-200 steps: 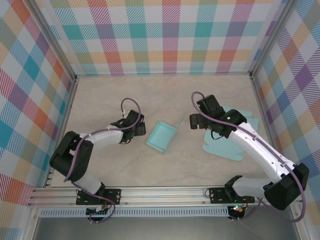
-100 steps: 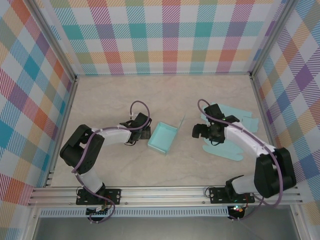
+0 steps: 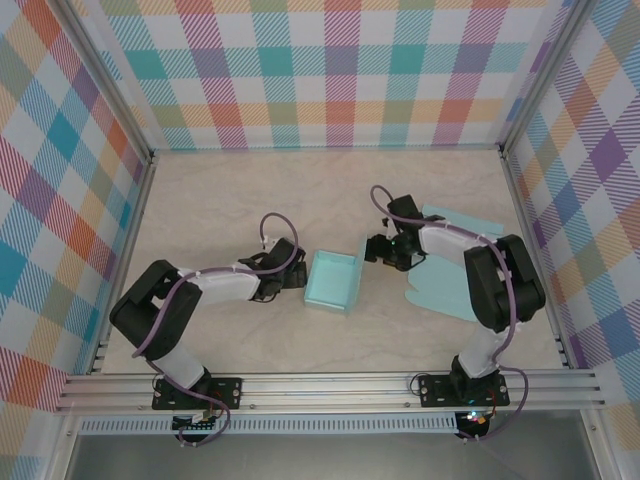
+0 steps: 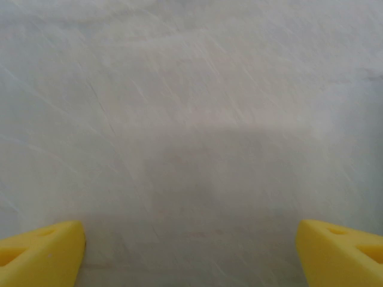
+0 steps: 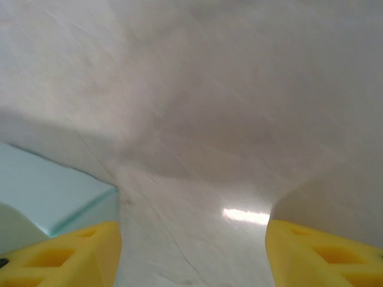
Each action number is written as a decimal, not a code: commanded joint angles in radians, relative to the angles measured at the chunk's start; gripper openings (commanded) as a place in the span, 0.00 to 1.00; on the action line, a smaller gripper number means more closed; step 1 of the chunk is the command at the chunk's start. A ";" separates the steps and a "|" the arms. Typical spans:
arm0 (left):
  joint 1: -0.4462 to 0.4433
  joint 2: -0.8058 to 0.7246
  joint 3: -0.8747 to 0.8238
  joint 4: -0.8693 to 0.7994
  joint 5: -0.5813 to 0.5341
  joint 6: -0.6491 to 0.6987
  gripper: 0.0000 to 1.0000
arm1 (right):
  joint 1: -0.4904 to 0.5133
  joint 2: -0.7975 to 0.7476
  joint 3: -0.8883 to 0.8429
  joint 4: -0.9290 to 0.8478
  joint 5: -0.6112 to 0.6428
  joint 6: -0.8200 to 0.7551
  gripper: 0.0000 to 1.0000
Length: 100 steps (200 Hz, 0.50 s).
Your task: Fold the paper box
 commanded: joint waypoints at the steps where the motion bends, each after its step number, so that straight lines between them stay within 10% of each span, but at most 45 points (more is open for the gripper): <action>1: -0.044 -0.046 -0.052 0.059 0.038 -0.093 0.90 | -0.001 0.084 0.114 0.005 -0.090 -0.064 0.63; 47: -0.140 -0.046 -0.077 0.148 0.000 -0.190 0.90 | -0.001 0.249 0.333 -0.056 -0.159 -0.107 0.59; 100: -0.176 -0.147 -0.074 0.129 -0.060 -0.181 0.91 | -0.031 0.229 0.448 -0.201 0.063 -0.170 0.61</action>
